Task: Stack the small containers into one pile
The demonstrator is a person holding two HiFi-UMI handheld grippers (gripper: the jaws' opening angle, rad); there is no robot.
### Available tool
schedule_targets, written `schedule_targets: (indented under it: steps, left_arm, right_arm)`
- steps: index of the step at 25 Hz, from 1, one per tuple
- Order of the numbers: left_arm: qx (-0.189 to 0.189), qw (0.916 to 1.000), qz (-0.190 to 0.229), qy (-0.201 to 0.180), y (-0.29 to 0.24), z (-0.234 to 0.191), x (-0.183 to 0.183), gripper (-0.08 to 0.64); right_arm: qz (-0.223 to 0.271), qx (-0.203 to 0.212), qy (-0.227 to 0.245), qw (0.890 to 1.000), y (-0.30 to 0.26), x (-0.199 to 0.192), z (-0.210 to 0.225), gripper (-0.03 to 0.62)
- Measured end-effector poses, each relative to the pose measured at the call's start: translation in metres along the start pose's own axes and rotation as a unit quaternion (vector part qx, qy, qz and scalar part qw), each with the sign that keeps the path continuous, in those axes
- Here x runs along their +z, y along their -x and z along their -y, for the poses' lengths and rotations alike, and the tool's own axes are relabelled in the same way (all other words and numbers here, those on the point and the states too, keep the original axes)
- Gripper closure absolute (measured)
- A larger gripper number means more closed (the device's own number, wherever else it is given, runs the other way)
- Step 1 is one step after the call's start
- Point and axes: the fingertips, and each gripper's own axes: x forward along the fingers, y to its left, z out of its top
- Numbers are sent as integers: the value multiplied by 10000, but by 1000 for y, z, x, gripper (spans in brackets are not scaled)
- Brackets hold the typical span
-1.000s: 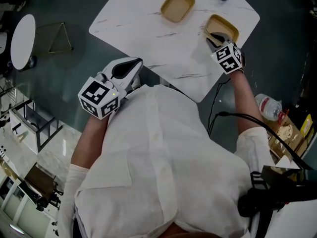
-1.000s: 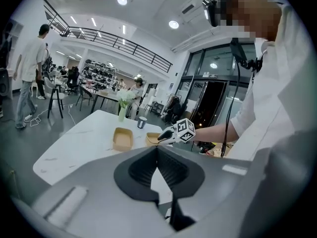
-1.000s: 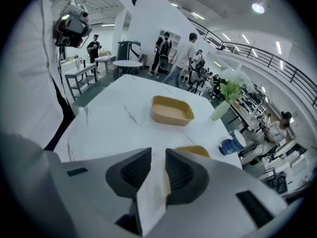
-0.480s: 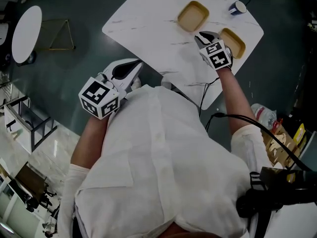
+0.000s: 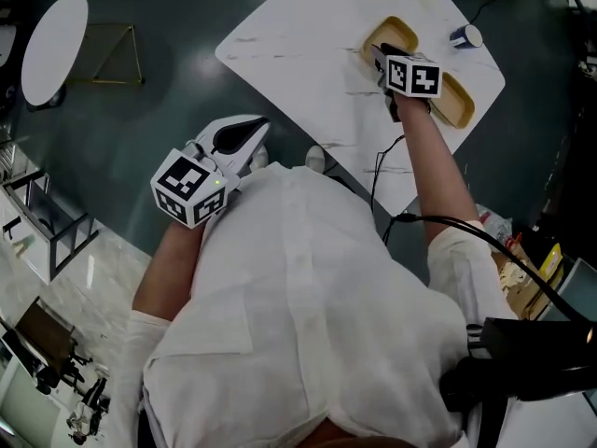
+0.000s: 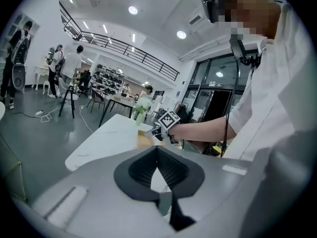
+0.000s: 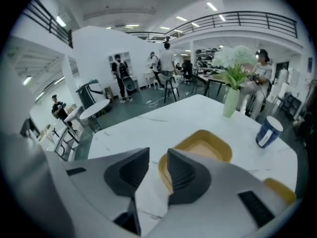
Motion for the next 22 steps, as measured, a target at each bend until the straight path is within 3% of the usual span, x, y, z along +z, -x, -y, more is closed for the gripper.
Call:
schedule_targets:
  steps: [5, 9, 13, 19, 22]
  left_arm:
    - [2, 9998, 5, 194, 14, -17, -12, 552]
    - [11, 9994, -21, 353, 24, -27, -24, 554]
    - [50, 9988, -41, 485, 35, -42, -33, 552]
    - [143, 9979, -53, 636, 52, -54, -42, 552]
    - [119, 9975, -68, 694, 56, -58, -47, 552]
  right_arm:
    - [-54, -365, -1439, 9889, -34, 7, 25, 451]
    - [-179, -635, -2151, 9744, -57, 1, 44, 446]
    - [-200, -789, -2464, 9657, -75, 6, 54, 445]
    - [-486, -1147, -2567, 9584, -89, -1, 71, 451]
    - [-538, -1175, -2612, 9566, -89, -8, 69, 504]
